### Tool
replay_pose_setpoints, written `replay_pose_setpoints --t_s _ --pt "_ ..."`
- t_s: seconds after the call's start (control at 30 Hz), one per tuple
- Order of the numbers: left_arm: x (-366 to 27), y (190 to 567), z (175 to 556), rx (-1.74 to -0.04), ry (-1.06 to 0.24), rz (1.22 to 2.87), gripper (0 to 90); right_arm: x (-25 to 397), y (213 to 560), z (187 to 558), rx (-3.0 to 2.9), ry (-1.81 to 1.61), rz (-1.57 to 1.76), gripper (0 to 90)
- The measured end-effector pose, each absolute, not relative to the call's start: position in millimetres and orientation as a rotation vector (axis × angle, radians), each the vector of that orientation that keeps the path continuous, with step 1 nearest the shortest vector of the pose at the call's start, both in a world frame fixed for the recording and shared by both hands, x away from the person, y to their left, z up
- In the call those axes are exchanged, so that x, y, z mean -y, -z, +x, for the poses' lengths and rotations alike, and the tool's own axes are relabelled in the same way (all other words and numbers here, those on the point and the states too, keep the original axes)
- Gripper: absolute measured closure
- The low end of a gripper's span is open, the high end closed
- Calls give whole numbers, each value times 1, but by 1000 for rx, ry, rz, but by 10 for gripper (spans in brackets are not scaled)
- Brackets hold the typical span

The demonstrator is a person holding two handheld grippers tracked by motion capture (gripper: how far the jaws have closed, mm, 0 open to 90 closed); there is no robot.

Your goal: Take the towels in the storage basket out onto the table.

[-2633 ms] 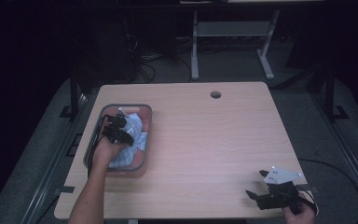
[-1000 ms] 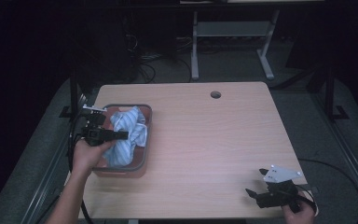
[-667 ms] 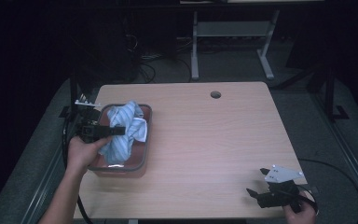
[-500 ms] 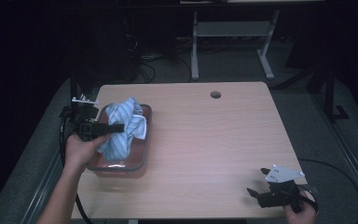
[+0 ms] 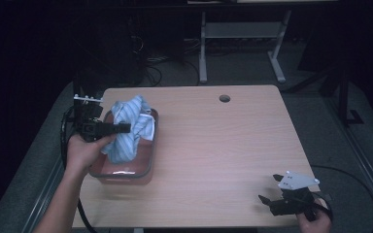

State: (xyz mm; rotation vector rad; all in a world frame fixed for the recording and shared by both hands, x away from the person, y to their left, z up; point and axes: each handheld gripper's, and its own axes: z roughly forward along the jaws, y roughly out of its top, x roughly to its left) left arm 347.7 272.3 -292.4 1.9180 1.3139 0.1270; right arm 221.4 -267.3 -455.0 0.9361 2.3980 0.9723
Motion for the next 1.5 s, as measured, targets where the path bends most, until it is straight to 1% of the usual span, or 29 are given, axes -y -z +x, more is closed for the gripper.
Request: replay_pose_setpoints --t_s 0.53,1.07,1.5 --pt "-249 281 351 -1260 -102 1926 664 269 454 221 -2393 -970 939 138" --pt "-227 278 355 -1219 -80 1951 662 269 454 221 -2390 -985 947 138" --pt "-200 274 360 -1177 -60 1978 659 268 454 221 -2385 -997 947 138"
